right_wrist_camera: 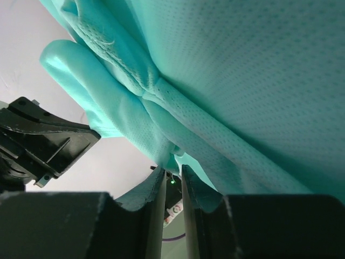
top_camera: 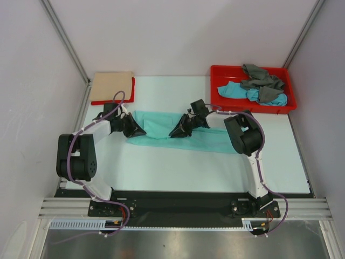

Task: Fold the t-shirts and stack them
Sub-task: Fold the tshirt

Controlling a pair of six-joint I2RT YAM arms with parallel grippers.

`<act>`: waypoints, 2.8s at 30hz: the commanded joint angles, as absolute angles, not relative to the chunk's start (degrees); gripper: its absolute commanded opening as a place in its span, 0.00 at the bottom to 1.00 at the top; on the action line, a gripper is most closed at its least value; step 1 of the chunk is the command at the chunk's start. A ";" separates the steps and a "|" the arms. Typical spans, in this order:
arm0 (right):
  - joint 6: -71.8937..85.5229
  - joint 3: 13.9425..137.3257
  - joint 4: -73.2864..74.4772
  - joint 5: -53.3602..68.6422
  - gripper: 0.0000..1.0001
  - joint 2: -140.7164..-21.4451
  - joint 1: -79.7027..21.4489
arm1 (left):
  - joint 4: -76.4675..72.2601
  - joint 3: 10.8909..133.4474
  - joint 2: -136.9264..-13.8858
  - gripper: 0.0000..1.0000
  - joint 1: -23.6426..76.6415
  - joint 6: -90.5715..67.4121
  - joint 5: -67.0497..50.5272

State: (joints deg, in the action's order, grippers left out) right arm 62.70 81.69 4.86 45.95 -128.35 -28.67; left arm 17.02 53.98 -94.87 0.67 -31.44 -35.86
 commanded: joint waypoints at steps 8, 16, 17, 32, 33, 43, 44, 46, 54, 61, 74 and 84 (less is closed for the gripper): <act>57.66 83.32 10.46 45.79 0.33 -127.79 -28.83 | 20.91 53.26 -91.76 0.19 0.26 -26.72 -30.15; 43.19 88.50 25.63 41.05 0.40 -122.35 -27.34 | 26.63 60.54 -84.91 0.48 0.26 -20.39 -26.53; 42.11 89.20 26.36 40.70 0.41 -122.08 -27.33 | 24.46 60.73 -84.99 0.46 0.26 -20.48 -27.85; 41.39 113.03 30.76 47.81 0.02 -138.60 -31.64 | 10.28 68.72 -107.48 0.11 0.53 -31.82 -39.73; 41.57 112.68 30.50 47.90 0.02 -139.04 -31.55 | 10.54 69.17 -108.27 0.11 0.53 -31.64 -39.81; 35.69 106.96 31.71 45.97 0.01 -141.94 -27.78 | 15.64 67.68 -111.01 0.10 0.44 -25.76 -33.32; 35.07 106.96 32.16 46.14 0.01 -141.94 -27.43 | 15.99 67.33 -109.96 0.10 0.44 -24.88 -32.88; 33.14 106.96 33.48 46.41 0.03 -141.33 -27.16 | 16.52 66.80 -107.68 0.15 0.44 -24.17 -32.08; 30.33 104.86 37.43 45.36 0.21 -130.97 -26.98 | 21.62 63.90 -90.55 0.37 0.53 -22.94 -26.46; 26.72 93.97 39.29 41.22 0.30 -118.75 -22.16 | 18.48 56.09 -91.14 0.16 0.26 -28.12 -24.09; 21.53 72.63 45.00 20.95 0.48 -99.07 -4.94 | 15.21 42.72 -93.61 0.05 -7.64 -32.26 -19.42; 22.68 61.53 46.40 14.16 0.63 -90.97 8.70 | 21.35 42.89 -78.41 0.56 -7.65 -34.36 -18.72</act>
State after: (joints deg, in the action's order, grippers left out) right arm 23.46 61.95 45.15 17.78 -94.65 7.44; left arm 18.22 41.63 -83.88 -7.18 -34.04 -20.99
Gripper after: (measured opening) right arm 0.622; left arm 0.521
